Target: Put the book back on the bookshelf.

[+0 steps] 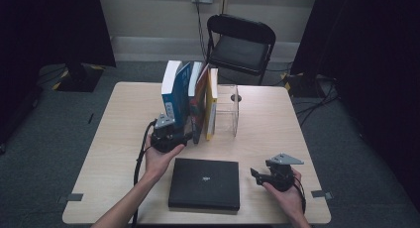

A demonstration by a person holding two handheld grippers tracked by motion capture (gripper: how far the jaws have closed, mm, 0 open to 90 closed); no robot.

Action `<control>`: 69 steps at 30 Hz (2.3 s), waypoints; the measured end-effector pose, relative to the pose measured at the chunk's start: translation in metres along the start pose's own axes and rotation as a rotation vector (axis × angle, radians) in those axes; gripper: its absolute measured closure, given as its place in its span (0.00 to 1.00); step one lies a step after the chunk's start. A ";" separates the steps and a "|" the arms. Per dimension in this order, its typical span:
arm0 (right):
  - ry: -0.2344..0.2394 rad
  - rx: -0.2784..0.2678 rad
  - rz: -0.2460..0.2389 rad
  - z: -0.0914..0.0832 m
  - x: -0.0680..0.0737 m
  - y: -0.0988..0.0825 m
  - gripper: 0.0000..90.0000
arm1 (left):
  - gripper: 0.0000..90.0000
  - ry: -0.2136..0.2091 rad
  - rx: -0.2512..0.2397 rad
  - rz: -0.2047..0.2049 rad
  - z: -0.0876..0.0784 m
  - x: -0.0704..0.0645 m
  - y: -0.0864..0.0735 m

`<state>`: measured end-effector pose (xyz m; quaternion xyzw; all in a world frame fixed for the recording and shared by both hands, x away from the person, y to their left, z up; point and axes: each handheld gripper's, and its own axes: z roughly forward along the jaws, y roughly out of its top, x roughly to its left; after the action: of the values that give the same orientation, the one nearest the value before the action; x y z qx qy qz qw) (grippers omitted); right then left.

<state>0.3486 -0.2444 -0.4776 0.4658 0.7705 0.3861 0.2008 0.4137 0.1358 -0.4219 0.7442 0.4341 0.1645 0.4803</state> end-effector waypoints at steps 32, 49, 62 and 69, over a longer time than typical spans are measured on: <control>0.126 -0.244 -0.102 0.069 0.070 0.188 0.57 | 0.33 -0.079 0.140 0.098 -0.029 -0.005 -0.079; 0.113 -0.220 -0.206 0.080 0.077 0.198 0.78 | 0.31 -0.087 0.137 0.105 -0.028 -0.004 -0.079; 0.144 -0.227 -0.164 0.079 0.077 0.187 0.59 | 0.30 -0.084 0.140 0.100 -0.028 -0.004 -0.079; 0.140 -0.230 -0.163 0.075 0.077 0.184 0.53 | 0.30 -0.084 0.140 0.101 -0.028 -0.004 -0.079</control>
<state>0.4648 -0.0976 -0.3763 0.3474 0.7688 0.4855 0.2293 0.3548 0.1613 -0.4753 0.8032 0.3859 0.1263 0.4358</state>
